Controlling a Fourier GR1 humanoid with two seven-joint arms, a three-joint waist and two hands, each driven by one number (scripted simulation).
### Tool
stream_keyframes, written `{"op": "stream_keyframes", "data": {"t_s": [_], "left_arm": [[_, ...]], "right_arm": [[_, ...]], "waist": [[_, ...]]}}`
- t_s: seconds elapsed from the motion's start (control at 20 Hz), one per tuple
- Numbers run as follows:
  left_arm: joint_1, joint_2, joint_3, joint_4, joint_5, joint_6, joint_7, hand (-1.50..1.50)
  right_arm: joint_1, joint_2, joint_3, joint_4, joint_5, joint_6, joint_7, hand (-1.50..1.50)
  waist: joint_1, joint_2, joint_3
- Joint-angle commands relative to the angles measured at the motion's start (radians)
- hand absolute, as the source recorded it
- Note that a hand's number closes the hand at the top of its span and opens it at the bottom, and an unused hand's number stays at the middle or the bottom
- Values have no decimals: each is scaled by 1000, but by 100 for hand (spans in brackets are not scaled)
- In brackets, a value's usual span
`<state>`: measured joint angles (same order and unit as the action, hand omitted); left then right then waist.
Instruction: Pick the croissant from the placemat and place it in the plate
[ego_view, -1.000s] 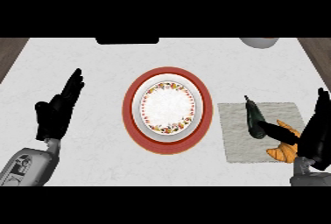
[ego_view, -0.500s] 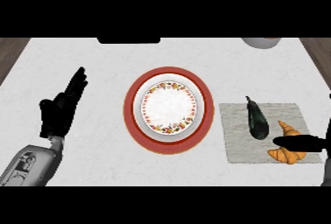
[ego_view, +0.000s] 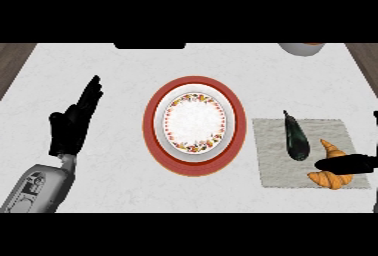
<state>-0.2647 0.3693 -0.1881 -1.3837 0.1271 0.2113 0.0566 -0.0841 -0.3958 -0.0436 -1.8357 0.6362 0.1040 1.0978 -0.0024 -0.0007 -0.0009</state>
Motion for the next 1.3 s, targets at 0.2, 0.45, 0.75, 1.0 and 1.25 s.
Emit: {"op": "stream_keyframes", "data": {"t_s": [0.2, 0.45, 0.75, 1.0, 1.25], "left_arm": [[5, -41, 18, 44, -24, -27, -45, 0], [-3, -9, 61, -21, -27, -63, 29, 0], [11, -66, 76, 23, -75, -62, -4, 0], [23, -111, 84, -39, -135, -67, 31, 0], [-6, -111, 159, 71, -117, -125, -32, 0]], "right_arm": [[10, 37, 1, 125, -3, 67, 51, -150], [10, 48, -32, 236, -3, 58, -35, -150], [106, 74, -41, 238, 8, 61, -97, -150], [30, 92, -88, 320, 17, 57, -115, -150], [54, 83, -84, 363, 61, 24, -221, 150]], "waist": [[2, 2, 0], [3, 1, 1], [-3, 1, 1], [1, 0, 1], [-1, 1, 1]]}}
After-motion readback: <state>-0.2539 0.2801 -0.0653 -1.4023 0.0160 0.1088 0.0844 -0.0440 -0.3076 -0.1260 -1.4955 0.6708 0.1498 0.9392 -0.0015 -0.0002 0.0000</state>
